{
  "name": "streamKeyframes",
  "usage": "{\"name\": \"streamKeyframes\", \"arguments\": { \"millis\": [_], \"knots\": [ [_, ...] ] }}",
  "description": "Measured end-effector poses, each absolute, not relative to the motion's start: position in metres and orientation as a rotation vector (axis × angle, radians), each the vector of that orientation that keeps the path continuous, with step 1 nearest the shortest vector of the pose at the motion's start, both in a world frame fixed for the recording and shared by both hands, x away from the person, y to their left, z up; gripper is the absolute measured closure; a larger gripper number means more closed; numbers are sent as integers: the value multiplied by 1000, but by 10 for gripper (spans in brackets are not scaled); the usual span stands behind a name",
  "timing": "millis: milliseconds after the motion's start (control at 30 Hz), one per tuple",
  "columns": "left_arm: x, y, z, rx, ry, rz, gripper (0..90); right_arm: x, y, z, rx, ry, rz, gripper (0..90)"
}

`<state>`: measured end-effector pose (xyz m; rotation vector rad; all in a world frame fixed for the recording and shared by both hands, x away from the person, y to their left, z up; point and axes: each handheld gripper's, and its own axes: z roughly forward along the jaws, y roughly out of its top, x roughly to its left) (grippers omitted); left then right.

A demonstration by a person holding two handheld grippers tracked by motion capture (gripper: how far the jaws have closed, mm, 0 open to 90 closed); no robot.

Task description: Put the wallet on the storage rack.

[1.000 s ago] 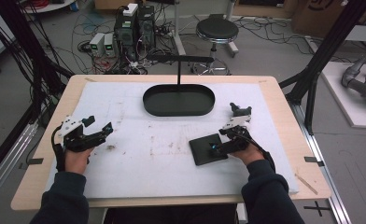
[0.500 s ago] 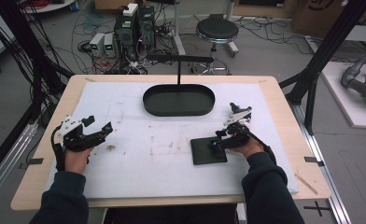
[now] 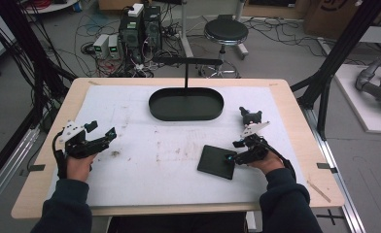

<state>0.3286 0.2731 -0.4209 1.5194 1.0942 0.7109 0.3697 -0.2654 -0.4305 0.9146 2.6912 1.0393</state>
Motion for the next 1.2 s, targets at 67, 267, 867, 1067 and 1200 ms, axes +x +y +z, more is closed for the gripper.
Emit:
{"name": "streamKeyframes", "arguments": {
  "millis": [67,267,867,1067,1200],
  "knots": [
    [329,272,-420,1522,1090,713,208,374,-262,-435,917,2719,1048,292],
    [331,271,-421,1524,1090,709,211,376,-265,-438,924,2791,1149,533],
    [331,272,-421,1520,1094,713,215,362,-274,-427,990,2638,1268,896],
    [331,272,-421,1521,1094,713,215,356,-283,-408,1033,2442,1350,899],
    [332,272,-422,1518,1097,713,217,347,-285,-384,1012,2267,1323,900]
  ]
}}
